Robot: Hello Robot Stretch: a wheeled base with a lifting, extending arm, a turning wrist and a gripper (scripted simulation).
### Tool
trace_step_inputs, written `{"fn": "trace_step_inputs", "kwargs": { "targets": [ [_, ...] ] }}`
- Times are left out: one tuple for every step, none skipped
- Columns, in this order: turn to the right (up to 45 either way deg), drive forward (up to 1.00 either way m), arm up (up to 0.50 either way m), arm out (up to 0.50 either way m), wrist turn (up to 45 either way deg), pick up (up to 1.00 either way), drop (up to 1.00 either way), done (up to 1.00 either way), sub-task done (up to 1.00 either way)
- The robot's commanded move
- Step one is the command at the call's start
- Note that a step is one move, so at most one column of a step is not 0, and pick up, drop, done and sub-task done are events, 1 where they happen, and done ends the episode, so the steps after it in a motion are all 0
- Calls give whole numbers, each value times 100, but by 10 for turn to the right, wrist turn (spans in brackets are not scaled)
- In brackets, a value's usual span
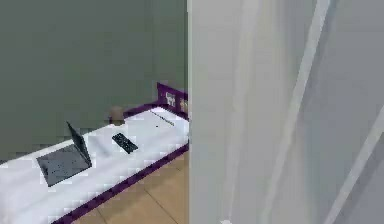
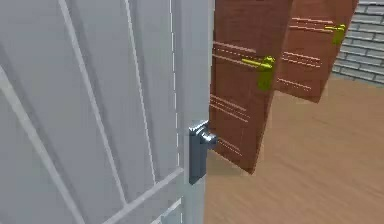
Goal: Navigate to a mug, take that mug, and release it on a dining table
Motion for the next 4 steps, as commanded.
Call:
{"fn": "trace_step_inputs", "kwargs": {
  "targets": [
    [-450, 0, 0, 0, 0, 0, 0, 0, 0],
    [-450, 0, 0, 0, 0, 0, 0, 0, 0],
    [-90, 0, 0, 0, 0, 0, 0, 0, 0],
    [0, 100, 0, 0, 0, 0, 0, 0, 0]
  ]
}}
